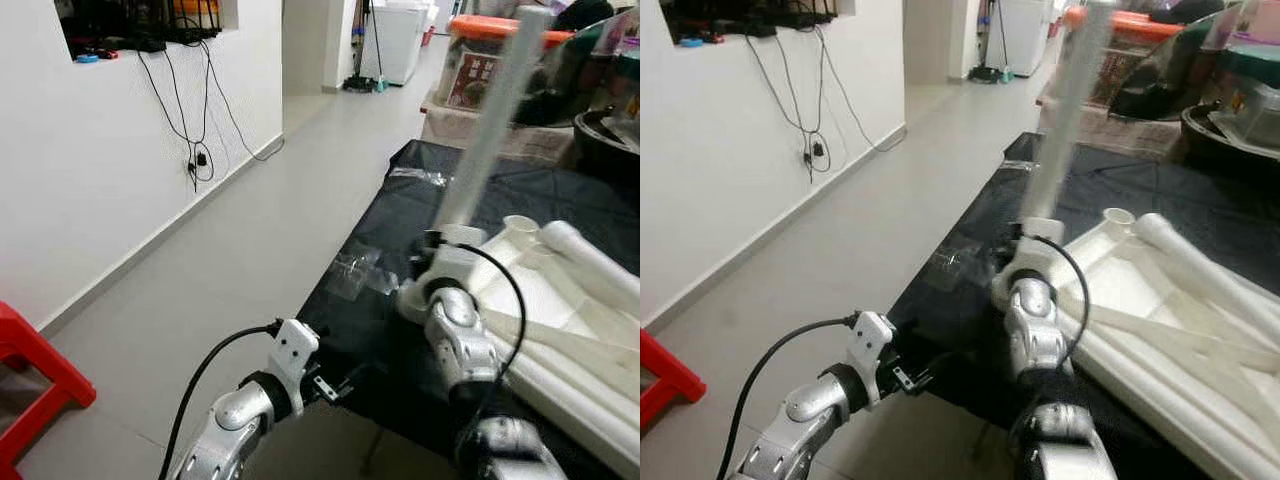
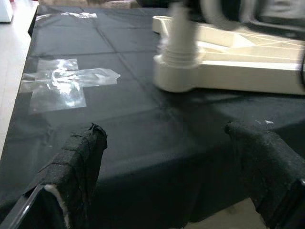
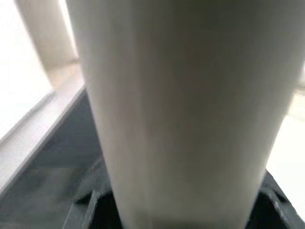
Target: Building children table
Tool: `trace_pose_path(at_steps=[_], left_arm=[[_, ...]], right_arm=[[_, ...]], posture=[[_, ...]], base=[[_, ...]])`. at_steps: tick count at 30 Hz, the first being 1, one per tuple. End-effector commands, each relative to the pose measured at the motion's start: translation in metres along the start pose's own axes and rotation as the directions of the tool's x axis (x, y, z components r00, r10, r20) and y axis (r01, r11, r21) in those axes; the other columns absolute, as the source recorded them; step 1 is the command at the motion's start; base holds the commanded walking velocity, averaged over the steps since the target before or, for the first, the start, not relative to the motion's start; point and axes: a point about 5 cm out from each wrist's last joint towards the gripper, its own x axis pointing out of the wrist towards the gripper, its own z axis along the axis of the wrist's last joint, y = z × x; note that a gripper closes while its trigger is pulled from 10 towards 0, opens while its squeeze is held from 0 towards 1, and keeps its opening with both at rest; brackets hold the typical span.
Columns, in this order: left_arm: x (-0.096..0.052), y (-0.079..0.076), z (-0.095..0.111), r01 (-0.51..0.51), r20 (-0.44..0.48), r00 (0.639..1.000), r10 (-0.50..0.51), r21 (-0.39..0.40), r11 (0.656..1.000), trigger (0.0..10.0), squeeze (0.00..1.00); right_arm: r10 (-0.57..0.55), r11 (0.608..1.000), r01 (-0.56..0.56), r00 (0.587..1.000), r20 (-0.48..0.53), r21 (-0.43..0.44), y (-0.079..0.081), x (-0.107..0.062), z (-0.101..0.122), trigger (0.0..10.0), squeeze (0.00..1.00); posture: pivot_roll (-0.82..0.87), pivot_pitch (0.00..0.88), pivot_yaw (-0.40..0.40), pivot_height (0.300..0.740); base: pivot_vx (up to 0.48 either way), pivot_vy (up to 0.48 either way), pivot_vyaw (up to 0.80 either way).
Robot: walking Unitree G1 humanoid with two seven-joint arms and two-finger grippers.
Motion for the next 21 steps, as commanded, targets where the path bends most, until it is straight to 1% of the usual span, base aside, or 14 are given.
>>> trace_pose_path(at_steps=[1,3,4,5,6,7,8,9,10,15,16,17,18,21], left_arm=[[0.001,-0.002,0.001,0.006,-0.001,1.000,-0.006,0.008,1.000,10.0,0.00],[0.001,-0.002,0.001,0.006,-0.001,1.000,-0.005,0.008,1.000,10.0,0.00],[0.002,-0.002,0.001,0.005,-0.001,1.000,-0.005,0.008,1.000,10.0,0.00],[0.002,-0.002,0.001,0.005,-0.001,1.000,-0.005,0.008,1.000,10.0,0.00],[0.002,-0.001,0.001,0.005,-0.001,1.000,-0.005,0.008,1.000,10.0,0.00],[0.002,-0.001,0.001,0.005,-0.002,1.000,-0.005,0.007,1.000,10.0,0.00],[0.002,-0.001,0.001,0.005,-0.002,1.000,-0.005,0.007,1.000,10.0,0.00],[0.002,-0.001,0.001,0.005,-0.002,1.000,-0.005,0.007,1.000,10.0,0.00],[0.002,-0.001,0.001,0.006,-0.002,1.000,-0.006,0.006,1.000,10.0,0.00],[0.002,-0.002,0.002,0.007,-0.002,1.000,-0.007,0.004,1.000,10.0,0.00],[0.002,-0.002,0.002,0.007,-0.002,1.000,-0.007,0.004,1.000,10.0,0.00],[0.002,-0.002,0.002,0.007,-0.002,1.000,-0.007,0.004,1.000,10.0,0.00],[0.002,-0.002,0.002,0.007,-0.001,1.000,-0.007,0.004,1.000,10.0,0.00],[0.003,-0.002,0.002,0.007,-0.002,1.000,-0.007,0.003,1.000,10.0,0.00]], right_arm=[[-0.091,0.995,0.092,0.996,-0.011,0.040,-0.009,-0.004,-0.001,0.0,0.00],[-0.085,0.995,0.086,0.996,-0.008,0.044,-0.006,-0.007,-0.001,0.0,0.00],[0.005,0.997,-0.004,1.000,-0.003,0.075,0.009,-0.015,-0.004,0.0,0.00],[0.005,0.997,-0.004,1.000,-0.003,0.075,0.009,-0.015,-0.004,0.0,0.00],[0.095,0.992,-0.095,0.995,0.001,0.088,0.019,-0.018,-0.005,0.0,0.00],[0.158,0.983,-0.157,0.987,0.004,0.095,0.026,-0.021,-0.006,0.0,0.00],[0.158,0.983,-0.157,0.987,0.004,0.095,0.026,-0.021,-0.006,0.0,0.00],[0.217,0.972,-0.216,0.976,0.003,0.088,0.031,-0.025,-0.008,10.0,0.05],[0.256,0.964,-0.255,0.967,0.008,0.078,0.033,-0.029,-0.010,10.0,1.00],[0.313,0.949,-0.314,0.949,0.037,0.040,0.032,-0.039,-0.010,10.0,1.00],[0.320,0.947,-0.321,0.946,0.045,0.017,0.029,-0.041,-0.009,10.0,0.75],[0.339,0.941,-0.339,0.939,0.063,-0.006,0.026,-0.044,-0.008,10.0,0.00],[0.352,0.936,-0.351,0.932,0.085,-0.028,0.022,-0.047,-0.006,10.0,0.00],[0.376,0.927,-0.376,0.924,0.075,-0.009,0.020,-0.050,-0.008,10.0,0.00]], posture=[[0.11,0.000,-0.065,0.740],[0.11,0.000,-0.065,0.740],[0.11,0.000,-0.067,0.740],[0.11,0.000,-0.067,0.740],[0.11,0.000,-0.065,0.740],[0.11,0.000,-0.065,0.740],[0.11,0.000,-0.065,0.740],[0.11,0.000,-0.065,0.740],[0.10,0.000,-0.065,0.740],[0.10,0.000,-0.064,0.740],[0.10,0.000,-0.064,0.740],[0.10,0.000,-0.064,0.740],[0.10,0.000,-0.064,0.740],[0.10,0.000,-0.064,0.740]], base=[[0.000,0.000,0.00],[0.000,0.000,0.00],[0.000,0.000,0.00],[0.000,0.000,0.00],[0.000,0.000,0.00],[0.000,0.000,0.00],[0.000,0.000,0.00],[0.000,0.000,0.00],[0.000,0.000,0.00],[0.000,0.000,0.00],[0.000,0.000,0.00],[0.000,0.000,0.00],[0.000,0.000,0.00],[0.000,0.000,0.00]])
